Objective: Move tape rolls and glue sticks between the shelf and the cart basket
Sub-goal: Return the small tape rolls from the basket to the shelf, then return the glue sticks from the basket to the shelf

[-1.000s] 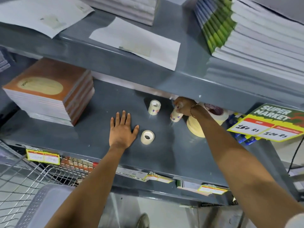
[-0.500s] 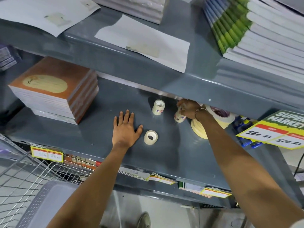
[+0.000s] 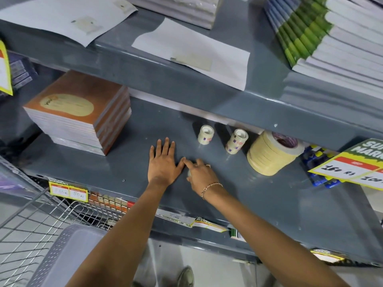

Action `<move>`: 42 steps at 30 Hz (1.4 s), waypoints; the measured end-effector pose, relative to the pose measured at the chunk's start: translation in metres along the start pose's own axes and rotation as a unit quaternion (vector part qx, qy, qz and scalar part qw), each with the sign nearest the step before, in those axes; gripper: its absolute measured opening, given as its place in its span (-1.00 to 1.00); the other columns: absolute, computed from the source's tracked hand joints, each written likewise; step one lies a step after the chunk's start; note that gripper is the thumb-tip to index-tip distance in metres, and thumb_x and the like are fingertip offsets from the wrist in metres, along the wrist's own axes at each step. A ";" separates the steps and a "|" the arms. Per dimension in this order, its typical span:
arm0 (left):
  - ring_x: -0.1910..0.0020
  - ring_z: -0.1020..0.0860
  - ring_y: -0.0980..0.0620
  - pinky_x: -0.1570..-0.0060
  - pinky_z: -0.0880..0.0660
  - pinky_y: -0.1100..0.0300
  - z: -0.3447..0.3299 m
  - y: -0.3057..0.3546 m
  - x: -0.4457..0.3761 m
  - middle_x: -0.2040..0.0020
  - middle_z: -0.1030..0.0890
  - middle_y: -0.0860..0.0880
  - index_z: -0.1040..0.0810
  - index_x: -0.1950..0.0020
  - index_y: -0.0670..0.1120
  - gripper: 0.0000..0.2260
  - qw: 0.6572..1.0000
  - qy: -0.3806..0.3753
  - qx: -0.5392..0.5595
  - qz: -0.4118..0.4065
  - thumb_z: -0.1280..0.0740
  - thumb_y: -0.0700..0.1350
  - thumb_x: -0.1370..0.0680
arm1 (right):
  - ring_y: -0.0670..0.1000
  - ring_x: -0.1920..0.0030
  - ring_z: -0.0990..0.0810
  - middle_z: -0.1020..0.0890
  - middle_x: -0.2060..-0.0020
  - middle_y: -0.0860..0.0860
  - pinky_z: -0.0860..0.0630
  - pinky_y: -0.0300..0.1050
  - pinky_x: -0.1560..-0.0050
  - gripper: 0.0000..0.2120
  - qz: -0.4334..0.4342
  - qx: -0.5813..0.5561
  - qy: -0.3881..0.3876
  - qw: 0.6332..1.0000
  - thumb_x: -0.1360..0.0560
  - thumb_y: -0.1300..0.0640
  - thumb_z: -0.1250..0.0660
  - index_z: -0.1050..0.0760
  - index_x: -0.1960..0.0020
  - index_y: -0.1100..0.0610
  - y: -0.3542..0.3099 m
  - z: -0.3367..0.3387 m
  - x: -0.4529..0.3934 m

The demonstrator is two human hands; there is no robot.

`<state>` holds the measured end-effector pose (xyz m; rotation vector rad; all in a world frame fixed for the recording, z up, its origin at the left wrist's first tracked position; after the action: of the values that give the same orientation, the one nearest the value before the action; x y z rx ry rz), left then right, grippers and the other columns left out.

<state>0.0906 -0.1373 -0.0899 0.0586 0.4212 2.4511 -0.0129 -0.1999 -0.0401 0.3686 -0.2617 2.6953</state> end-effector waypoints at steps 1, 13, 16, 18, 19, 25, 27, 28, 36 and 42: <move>-0.56 0.05 -0.12 -0.54 0.06 -0.11 0.000 0.000 0.000 -0.57 -0.06 -0.08 -0.05 -0.53 -0.07 -0.34 1.000 0.001 0.003 0.001 0.06 0.28 -0.54 | 0.28 -0.20 -0.50 -0.41 -0.27 0.20 -0.46 0.03 -0.26 -0.44 0.005 0.003 0.011 1.000 -0.52 0.14 -0.31 -0.22 -0.47 0.07 -0.001 0.001 0.000; -0.56 0.04 -0.11 -0.54 0.08 -0.09 0.000 -0.001 -0.002 -0.57 -0.07 -0.07 -0.07 -0.52 -0.06 -0.32 1.000 0.009 0.006 0.006 0.07 0.30 -0.52 | 0.19 -0.41 -0.35 -0.37 -0.40 0.19 -0.30 0.03 -0.44 -0.53 -0.094 -0.092 0.045 0.990 -0.54 0.04 -0.25 -0.32 -0.42 0.12 0.065 0.098 -0.075; -0.56 0.06 -0.11 -0.54 0.09 -0.09 -0.001 0.000 -0.002 -0.58 -0.05 -0.07 -0.05 -0.53 -0.05 -0.32 1.000 0.006 0.006 0.008 0.08 0.31 -0.51 | 0.16 -0.44 -0.30 -0.33 -0.44 0.18 -0.22 0.02 -0.49 -0.55 -0.090 -0.105 0.004 0.990 -0.58 0.08 -0.23 -0.31 -0.43 0.15 0.064 0.092 -0.086; -0.56 0.07 -0.10 -0.54 0.10 -0.09 -0.003 0.000 -0.002 -0.58 -0.03 -0.07 -0.03 -0.53 -0.05 -0.31 1.000 0.003 0.003 0.009 0.09 0.31 -0.51 | 0.15 -0.47 -0.25 -0.28 -0.47 0.19 -0.17 0.01 -0.51 -0.53 -0.083 -0.094 -0.003 0.992 -0.59 0.12 -0.21 -0.25 -0.47 0.17 0.058 0.091 -0.089; -0.56 0.08 -0.10 -0.54 0.11 -0.09 -0.004 -0.001 -0.002 -0.58 -0.02 -0.07 -0.02 -0.53 -0.05 -0.31 1.000 0.001 0.001 0.010 0.10 0.32 -0.51 | 0.15 -0.48 -0.23 -0.26 -0.48 0.18 -0.15 0.00 -0.51 -0.51 -0.079 -0.087 -0.004 0.993 -0.59 0.12 -0.21 -0.23 -0.48 0.17 0.056 0.091 -0.090; -0.56 0.10 -0.10 -0.53 0.12 -0.10 -0.006 0.000 -0.002 -0.58 0.01 -0.07 0.01 -0.54 -0.04 -0.31 1.000 -0.003 -0.011 0.013 0.15 0.31 -0.50 | 0.17 -0.43 -0.31 -0.35 -0.42 0.18 -0.23 -0.01 -0.47 -0.55 -0.066 -0.059 0.006 0.996 -0.56 0.14 -0.24 -0.30 -0.44 0.15 0.054 0.095 -0.093; -0.56 0.10 -0.10 -0.54 0.11 -0.10 -0.006 0.000 -0.002 -0.58 0.01 -0.07 0.01 -0.54 -0.04 -0.31 1.000 -0.004 -0.015 0.013 0.16 0.31 -0.50 | 0.18 -0.41 -0.33 -0.37 -0.40 0.19 -0.25 -0.01 -0.46 -0.55 -0.066 -0.060 0.013 0.996 -0.55 0.16 -0.25 -0.32 -0.42 0.16 0.054 0.097 -0.093; -0.56 0.09 -0.10 -0.54 0.11 -0.10 -0.006 0.000 -0.002 -0.58 0.01 -0.07 0.00 -0.54 -0.04 -0.31 1.000 -0.004 -0.016 0.013 0.16 0.31 -0.50 | 0.18 -0.41 -0.33 -0.37 -0.40 0.19 -0.26 -0.01 -0.46 -0.54 -0.069 -0.063 0.014 0.995 -0.55 0.16 -0.26 -0.32 -0.43 0.16 0.054 0.096 -0.093; -0.56 0.09 -0.11 -0.54 0.10 -0.11 -0.007 -0.001 -0.002 -0.58 0.01 -0.08 0.01 -0.54 -0.05 -0.30 0.999 -0.012 -0.027 0.013 0.18 0.31 -0.50 | 0.20 -0.40 -0.34 -0.35 -0.40 0.20 -0.25 0.03 -0.46 -0.51 -0.072 -0.050 -0.008 0.996 -0.55 0.06 -0.26 -0.29 -0.44 0.16 0.056 0.091 -0.095; -0.56 0.14 -0.10 -0.53 0.17 -0.09 -0.001 -0.001 -0.009 -0.58 0.04 -0.06 -0.04 -0.53 -0.06 -0.35 0.996 -0.083 0.039 0.000 -0.02 0.26 -0.55 | 0.21 -0.38 -0.35 -0.38 -0.37 0.22 -0.29 -0.01 -0.43 -0.50 -0.001 -0.033 0.162 0.986 -0.53 0.04 -0.26 -0.32 -0.41 0.20 0.016 0.092 -0.059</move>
<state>0.0977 -0.1422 -0.0905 0.2931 0.4415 2.4065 0.0523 -0.2576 0.0283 -0.0900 -0.2531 2.6829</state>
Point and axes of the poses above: each hand's wrist, its own x-axis away from the middle knuckle, its own z-axis out of the back of the hand, y = z × x, the point moved 7 cm from there along -x, towards the middle knuckle
